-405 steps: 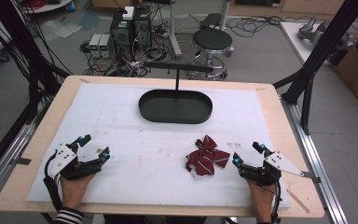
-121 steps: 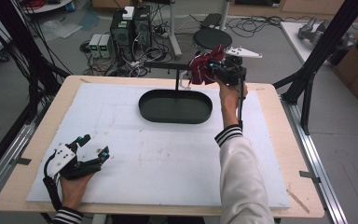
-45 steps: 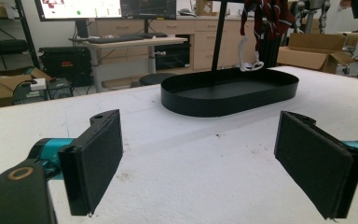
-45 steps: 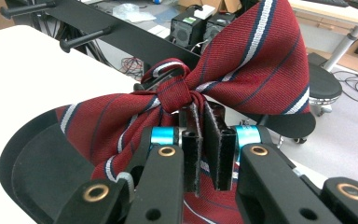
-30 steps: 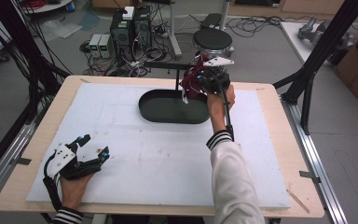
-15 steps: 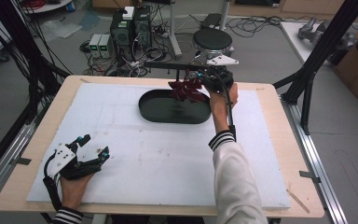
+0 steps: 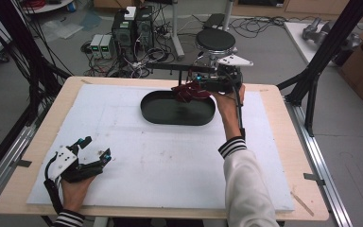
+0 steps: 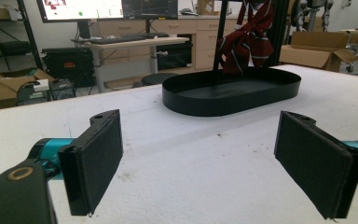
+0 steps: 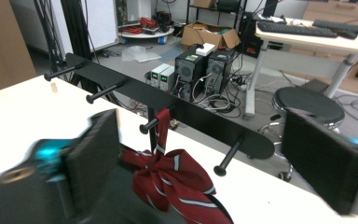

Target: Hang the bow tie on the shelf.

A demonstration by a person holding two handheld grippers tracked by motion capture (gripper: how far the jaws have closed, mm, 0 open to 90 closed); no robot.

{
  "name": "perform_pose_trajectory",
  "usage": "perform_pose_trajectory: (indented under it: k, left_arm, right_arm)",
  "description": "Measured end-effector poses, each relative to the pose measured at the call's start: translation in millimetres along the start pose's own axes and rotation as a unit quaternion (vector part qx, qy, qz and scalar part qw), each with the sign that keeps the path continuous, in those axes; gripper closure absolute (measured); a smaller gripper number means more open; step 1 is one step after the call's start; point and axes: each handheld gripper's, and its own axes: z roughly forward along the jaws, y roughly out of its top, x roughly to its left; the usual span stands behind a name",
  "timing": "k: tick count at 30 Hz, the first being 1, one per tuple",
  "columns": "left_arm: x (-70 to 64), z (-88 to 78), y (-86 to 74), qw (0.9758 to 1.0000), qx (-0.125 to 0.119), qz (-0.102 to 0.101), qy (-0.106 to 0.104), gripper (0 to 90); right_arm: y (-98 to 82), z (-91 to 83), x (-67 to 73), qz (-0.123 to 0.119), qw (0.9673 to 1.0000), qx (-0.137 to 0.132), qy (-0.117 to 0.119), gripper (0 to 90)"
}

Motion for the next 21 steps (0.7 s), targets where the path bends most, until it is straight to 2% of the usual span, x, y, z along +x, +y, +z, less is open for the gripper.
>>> perform_pose_trajectory:
  k: [1, 3, 5, 7, 9, 10, 11, 12, 13, 15, 17, 20, 21]
  left_arm:
    - [0.1, 0.1, 0.0, 1.0000, -0.001, -0.001, 0.000, 15.8]
    - [0.4, -0.2, -0.1, 1.0000, -0.002, -0.002, 0.000, 15.8]
    - [0.4, -0.7, -0.1, 1.0000, -0.002, -0.002, 0.000, 15.8]
    - [0.8, -0.7, -0.1, 1.0000, -0.002, -0.002, -0.002, 15.8]
    - [1.0, -0.6, -0.2, 1.0000, -0.003, -0.002, -0.002, 15.8]
    - [1.0, -0.6, -0.3, 1.0000, -0.004, -0.004, -0.002, 15.8]
    - [1.0, -0.6, -0.3, 1.0000, -0.004, -0.004, -0.002, 15.8]
    - [1.1, -0.9, -0.2, 1.0000, -0.004, -0.004, -0.002, 15.8]
    - [0.9, -0.8, -0.3, 1.0000, -0.005, -0.005, -0.002, 15.8]
    - [1.0, -0.9, -0.3, 1.0000, -0.005, -0.006, -0.002, 15.8]
    - [1.1, -1.0, -0.3, 1.0000, -0.005, -0.007, -0.003, 15.8]
    - [1.3, -1.3, -0.4, 1.0000, -0.006, -0.007, -0.003, 15.7]
    - [1.4, -1.3, -0.5, 1.0000, -0.006, -0.007, -0.003, 15.7]
  right_arm:
    - [0.1, -2.8, -1.1, 0.003, 0.9999, -0.002, 0.012, 9.5]
    - [1.2, -9.7, -1.5, 0.003, 0.9998, -0.004, 0.022, 0.8]
    - [2.7, -19.5, -1.1, 0.001, 0.9995, -0.011, 0.029, 0.9]
    - [-1.3, -37.9, 1.7, -0.009, 0.9983, -0.044, 0.037, 1.0]
    - [-3.7, -44.1, 2.5, -0.013, 0.9982, -0.043, 0.040, 1.0]
    - [-9.0, -56.3, 3.2, -0.016, 0.9980, -0.043, 0.044, 1.0]
    - [-9.0, -56.3, 3.2, -0.016, 0.9980, -0.043, 0.044, 1.0]
    - [-15.1, -69.1, 3.1, -0.010, 0.9975, -0.051, 0.048, 0.9]
    - [-15.1, -69.1, 3.1, -0.010, 0.9975, -0.051, 0.048, 0.9]
    - [-25.4, -87.8, 3.5, -0.008, 0.9965, -0.065, 0.052, 1.0]
    - [-29.5, -93.6, 3.8, -0.012, 0.9963, -0.066, 0.053, 1.0]
    - [-52.1, -113.4, 3.4, -0.015, 0.9960, -0.065, 0.060, 0.9]
    - [-52.1, -113.4, 3.4, -0.015, 0.9960, -0.065, 0.060, 0.9]
